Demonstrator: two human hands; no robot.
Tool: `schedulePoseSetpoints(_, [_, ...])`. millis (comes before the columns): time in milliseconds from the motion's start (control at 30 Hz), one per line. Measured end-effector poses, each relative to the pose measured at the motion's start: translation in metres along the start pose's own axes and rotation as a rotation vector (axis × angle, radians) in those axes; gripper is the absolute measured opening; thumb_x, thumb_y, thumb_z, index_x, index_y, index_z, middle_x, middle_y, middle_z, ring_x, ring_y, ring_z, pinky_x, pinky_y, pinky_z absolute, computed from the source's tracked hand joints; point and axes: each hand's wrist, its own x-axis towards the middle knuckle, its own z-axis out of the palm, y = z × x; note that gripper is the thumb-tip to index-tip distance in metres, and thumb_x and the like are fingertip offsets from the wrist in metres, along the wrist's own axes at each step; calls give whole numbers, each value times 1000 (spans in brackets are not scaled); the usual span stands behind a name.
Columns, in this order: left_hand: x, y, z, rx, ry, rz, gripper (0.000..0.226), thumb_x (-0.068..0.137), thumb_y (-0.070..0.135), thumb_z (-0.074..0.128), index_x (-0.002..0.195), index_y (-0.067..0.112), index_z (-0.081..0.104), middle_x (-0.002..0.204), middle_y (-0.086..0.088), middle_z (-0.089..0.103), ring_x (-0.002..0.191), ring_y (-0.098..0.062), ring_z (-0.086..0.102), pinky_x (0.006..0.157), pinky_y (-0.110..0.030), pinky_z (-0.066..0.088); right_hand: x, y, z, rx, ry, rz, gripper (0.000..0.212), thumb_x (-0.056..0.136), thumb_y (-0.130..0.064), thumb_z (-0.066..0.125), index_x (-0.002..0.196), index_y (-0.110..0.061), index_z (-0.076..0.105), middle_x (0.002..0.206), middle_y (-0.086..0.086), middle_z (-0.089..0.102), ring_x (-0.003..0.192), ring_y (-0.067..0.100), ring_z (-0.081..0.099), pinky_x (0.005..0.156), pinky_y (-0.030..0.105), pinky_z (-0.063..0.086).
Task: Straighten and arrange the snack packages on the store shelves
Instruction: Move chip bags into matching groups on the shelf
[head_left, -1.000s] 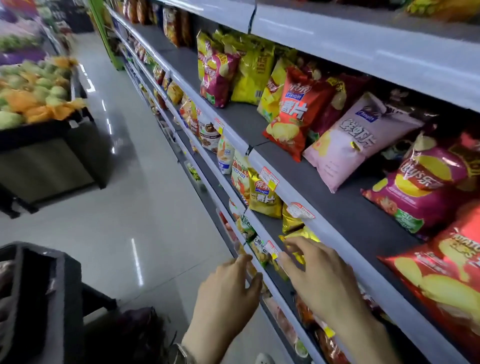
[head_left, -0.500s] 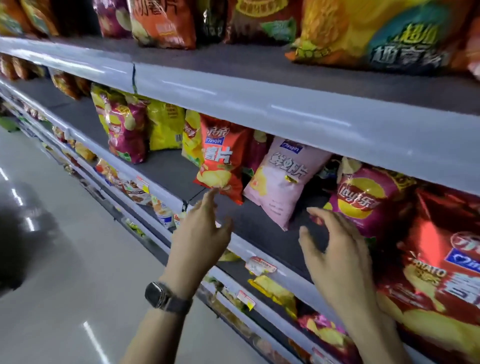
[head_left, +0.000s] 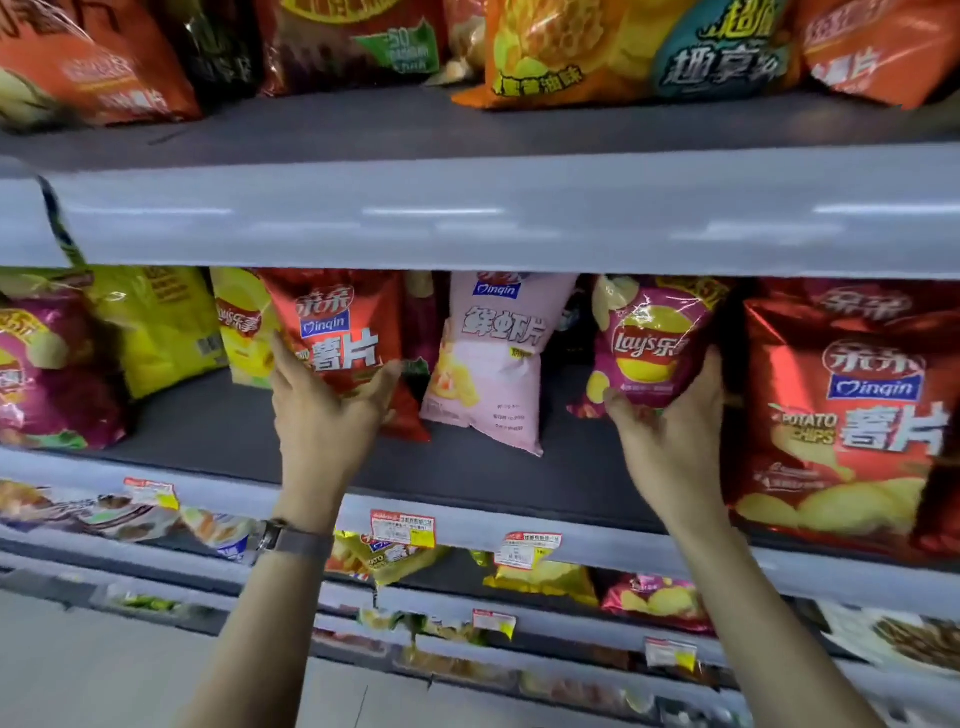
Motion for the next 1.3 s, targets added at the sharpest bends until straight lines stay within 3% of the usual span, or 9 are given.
schedulePoseSetpoints(133, [21, -9, 1, -111, -20, -30, 136, 74, 59, 89, 168, 11, 2, 166, -19, 31, 153, -35, 32, 126, -47, 30, 17, -6, 14, 12, 82, 68, 117, 68, -56, 81, 159, -9, 23, 152, 14, 46, 141, 31, 43, 117, 39, 34])
schedulePoseSetpoints(233, [32, -16, 0, -177, -58, -52, 131, 62, 77, 86, 162, 20, 21, 146, -4, 60, 131, -27, 61, 112, -53, 48, 23, -8, 22, -43, 117, 130, 122, 73, -52, 87, 161, -6, 17, 157, 19, 39, 145, 37, 37, 118, 45, 32])
schedulePoseSetpoints(300, [33, -17, -1, -183, -61, -33, 115, 65, 72, 86, 154, 23, 33, 133, 3, 68, 119, -24, 68, 103, -46, 52, 23, -8, 25, -68, 166, 146, 115, 76, -46, 87, 160, -5, 20, 155, 22, 40, 144, 40, 37, 117, 48, 33])
schedulePoseSetpoints(367, [34, -17, -3, -177, -34, -9, 106, 73, 60, 88, 155, 21, 34, 134, 3, 67, 120, -25, 66, 97, -39, 48, 22, -10, 24, -63, 220, 127, 105, 78, -38, 87, 157, -5, 26, 150, 21, 44, 140, 41, 41, 112, 48, 37])
schedulePoseSetpoints(600, [25, -7, -28, -259, 8, 62, 93, 75, 59, 88, 147, 27, 38, 125, 14, 65, 109, -10, 66, 100, -46, 56, -8, -32, 21, -26, 320, -38, 97, 74, -39, 89, 152, -12, 38, 139, 8, 51, 132, 25, 47, 101, 32, 38])
schedulePoseSetpoints(700, [15, -7, -42, -298, -8, 56, 96, 76, 57, 89, 152, 31, 36, 123, 18, 68, 106, -5, 69, 97, -48, 58, -31, -45, 21, 12, 342, -61, 101, 73, -44, 90, 155, -20, 35, 140, 3, 48, 133, 22, 46, 109, 41, 44])
schedulePoseSetpoints(867, [0, -22, -65, -310, -5, 18, 96, 77, 53, 89, 153, 31, 35, 120, 11, 72, 102, -8, 72, 96, -46, 59, -70, -77, 44, 126, 251, -82, 100, 68, -62, 84, 150, -30, 36, 129, -12, 45, 126, 15, 51, 103, 46, 53])
schedulePoseSetpoints(1033, [-10, -41, -94, -353, 46, 3, 97, 79, 50, 89, 156, 28, 35, 124, 9, 71, 103, -2, 71, 90, -26, 56, -92, -106, 102, 261, 52, -75, 100, 67, -54, 87, 151, -33, 37, 131, -14, 48, 127, 12, 52, 104, 41, 53])
schedulePoseSetpoints(1300, [-22, -64, -147, -379, 182, -20, 99, 78, 48, 89, 157, 30, 33, 128, 9, 70, 104, 0, 70, 88, -19, 52, -86, -143, 201, 44, 80, -30, 112, 64, -62, 86, 152, -16, 33, 148, 10, 46, 142, 32, 38, 116, 56, 34])
